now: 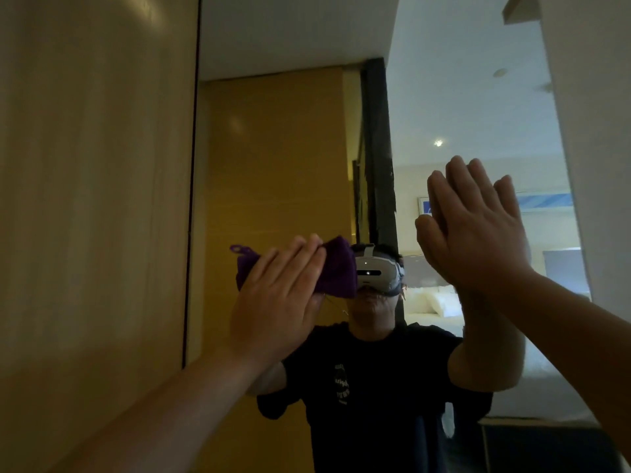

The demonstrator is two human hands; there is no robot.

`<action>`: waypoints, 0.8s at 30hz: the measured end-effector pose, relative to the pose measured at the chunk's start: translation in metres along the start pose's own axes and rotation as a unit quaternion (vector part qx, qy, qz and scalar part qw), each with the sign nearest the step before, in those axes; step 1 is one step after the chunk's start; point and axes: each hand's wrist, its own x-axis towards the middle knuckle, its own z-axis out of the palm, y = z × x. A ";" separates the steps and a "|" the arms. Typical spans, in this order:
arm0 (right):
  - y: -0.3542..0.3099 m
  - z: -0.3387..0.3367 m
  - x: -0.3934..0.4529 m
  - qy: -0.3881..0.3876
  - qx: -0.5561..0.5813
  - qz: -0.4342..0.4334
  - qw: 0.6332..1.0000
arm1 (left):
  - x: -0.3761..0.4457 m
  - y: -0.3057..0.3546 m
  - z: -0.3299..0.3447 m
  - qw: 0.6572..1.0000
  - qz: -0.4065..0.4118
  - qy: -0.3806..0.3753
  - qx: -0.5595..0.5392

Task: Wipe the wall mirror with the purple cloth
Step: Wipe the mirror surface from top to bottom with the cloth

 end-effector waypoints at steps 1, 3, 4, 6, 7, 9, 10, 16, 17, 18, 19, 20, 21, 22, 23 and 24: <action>0.000 -0.001 0.000 -0.004 0.013 -0.002 1.000 | -0.006 0.003 0.001 1.000 -0.001 0.004 0.005; 0.004 -0.005 -0.002 -0.010 0.056 -0.004 0.998 | -0.017 0.006 0.003 1.000 -0.005 0.009 0.005; 0.008 -0.008 -0.006 -0.009 0.072 0.000 0.997 | -0.021 0.008 0.004 1.000 -0.006 0.012 0.001; 0.022 -0.015 -0.016 0.004 0.063 0.020 0.998 | -0.026 0.009 0.005 1.000 -0.003 0.018 0.000; 0.029 -0.017 -0.023 0.008 0.046 0.029 0.998 | -0.027 0.009 0.006 1.000 -0.001 0.020 0.001; 0.040 -0.019 -0.034 -0.009 0.016 0.036 0.999 | -0.027 0.010 0.005 1.000 0.001 0.023 -0.002; 0.042 -0.019 -0.039 -0.027 0.007 0.036 0.999 | -0.026 0.010 0.005 1.000 0.001 0.024 -0.007; 0.046 -0.007 -0.047 -0.051 -0.028 0.042 0.997 | 0.025 0.007 -0.010 0.996 0.001 0.075 -0.037; 0.047 -0.006 -0.047 -0.052 -0.029 0.040 0.997 | 0.048 0.008 -0.016 0.995 -0.011 0.079 -0.052; 0.048 -0.005 -0.047 -0.054 -0.029 0.037 0.997 | 0.076 0.010 -0.022 0.994 -0.028 0.079 -0.069; 0.048 -0.004 -0.047 -0.054 -0.028 0.034 0.998 | 0.107 0.010 -0.027 0.993 -0.046 0.078 -0.080; 0.049 -0.004 -0.047 -0.052 -0.025 0.031 0.998 | 0.141 0.009 -0.030 0.992 -0.059 0.077 -0.083; 0.049 -0.004 -0.047 -0.048 -0.022 0.030 0.998 | 0.175 0.008 -0.033 0.991 -0.069 0.079 -0.081; 0.049 -0.004 -0.048 -0.043 -0.020 0.029 0.998 | 0.209 0.006 -0.036 0.991 -0.075 0.081 -0.080; 0.049 -0.004 -0.047 -0.040 -0.019 0.029 0.999 | 0.240 0.004 -0.039 0.990 -0.079 0.080 -0.080; 0.049 -0.004 -0.048 -0.038 -0.017 0.028 0.999 | 0.265 0.004 -0.040 0.990 -0.084 0.075 -0.085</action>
